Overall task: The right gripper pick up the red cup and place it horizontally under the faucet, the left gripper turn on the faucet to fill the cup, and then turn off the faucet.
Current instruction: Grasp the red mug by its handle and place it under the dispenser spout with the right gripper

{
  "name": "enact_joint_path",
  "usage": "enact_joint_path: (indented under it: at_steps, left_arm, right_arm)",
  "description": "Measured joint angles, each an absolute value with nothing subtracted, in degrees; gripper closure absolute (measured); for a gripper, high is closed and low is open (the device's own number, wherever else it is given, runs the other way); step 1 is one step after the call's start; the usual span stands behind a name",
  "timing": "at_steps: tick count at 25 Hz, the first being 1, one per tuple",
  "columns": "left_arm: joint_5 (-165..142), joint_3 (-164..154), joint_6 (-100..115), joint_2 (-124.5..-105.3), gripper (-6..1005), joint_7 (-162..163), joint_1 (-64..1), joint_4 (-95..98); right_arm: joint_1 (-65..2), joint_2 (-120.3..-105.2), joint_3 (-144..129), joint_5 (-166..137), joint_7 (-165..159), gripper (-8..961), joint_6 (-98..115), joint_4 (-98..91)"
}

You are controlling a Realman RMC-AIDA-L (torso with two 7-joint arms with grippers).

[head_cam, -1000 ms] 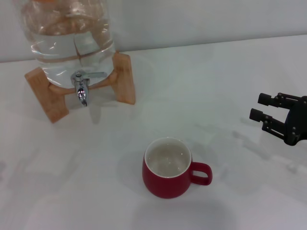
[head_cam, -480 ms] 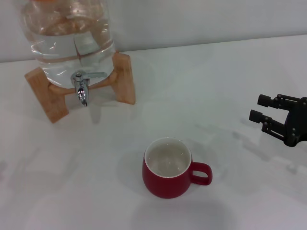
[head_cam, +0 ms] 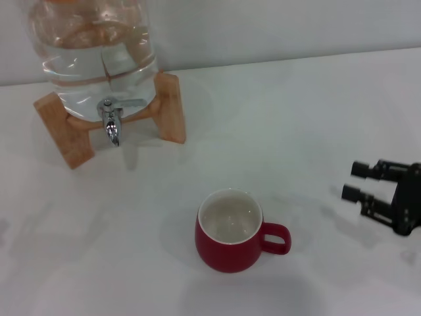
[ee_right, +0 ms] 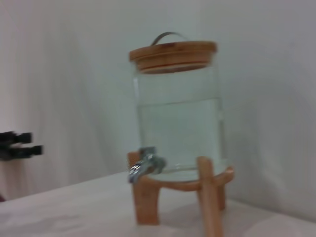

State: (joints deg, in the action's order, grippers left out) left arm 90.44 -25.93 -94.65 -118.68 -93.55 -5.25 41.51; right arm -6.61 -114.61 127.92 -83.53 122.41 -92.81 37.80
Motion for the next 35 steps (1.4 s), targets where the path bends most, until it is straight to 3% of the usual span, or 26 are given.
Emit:
enact_joint_path:
  at_steps: [27,32,35]
  left_arm:
    - [89.7,-25.9,-94.6,-118.41,123,-92.7,-7.2,41.5]
    - [89.7,-25.9,-94.6,-118.41,123,-92.7,-7.3,41.5]
    - [89.7,-25.9,-94.6,-118.37,123,-92.7,-7.4,41.5]
  right_arm:
    - [-7.1,-115.23,113.7,-80.9,130.9,477,-85.8,35.0]
    - [-7.0,-115.19,113.7,-80.9,131.2,292,-86.1,35.0]
    - [-6.8,-115.18,113.6,-80.9,131.4,282,-86.1,34.9]
